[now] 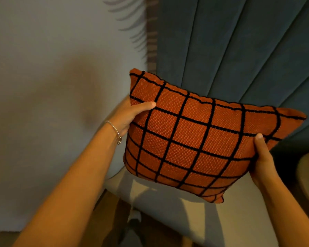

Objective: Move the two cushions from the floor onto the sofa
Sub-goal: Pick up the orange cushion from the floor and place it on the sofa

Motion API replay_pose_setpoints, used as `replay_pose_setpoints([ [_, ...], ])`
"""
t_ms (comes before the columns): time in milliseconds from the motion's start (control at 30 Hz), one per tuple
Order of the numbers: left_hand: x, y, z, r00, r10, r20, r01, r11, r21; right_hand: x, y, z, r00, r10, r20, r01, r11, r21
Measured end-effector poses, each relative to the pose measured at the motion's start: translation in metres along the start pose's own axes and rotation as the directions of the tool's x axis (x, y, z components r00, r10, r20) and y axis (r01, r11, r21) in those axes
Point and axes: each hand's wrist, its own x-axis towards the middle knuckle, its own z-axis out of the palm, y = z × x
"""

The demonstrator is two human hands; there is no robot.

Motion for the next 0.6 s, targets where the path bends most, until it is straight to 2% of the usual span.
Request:
replay_pose_setpoints([
  [300, 0.111, -0.003, -0.020, 0.984, -0.058, 0.168, 0.067, 0.997, -0.047, 0.042, 0.003, 0.039, 0.988, 0.040, -0.152, -0.040, 0.999, -0.002],
  [433, 0.130, -0.032, -0.020, 0.985, -0.113, 0.127, 0.124, 0.988, -0.087, 0.061, 0.022, 0.043, 0.982, 0.099, -0.163, -0.098, 0.995, 0.016],
  [600, 0.157, -0.071, -0.022, 0.952, -0.279, 0.126, 0.291, 0.953, -0.087, 0.082, 0.056, 0.045, 0.964, 0.231, -0.134, -0.224, 0.972, 0.067],
])
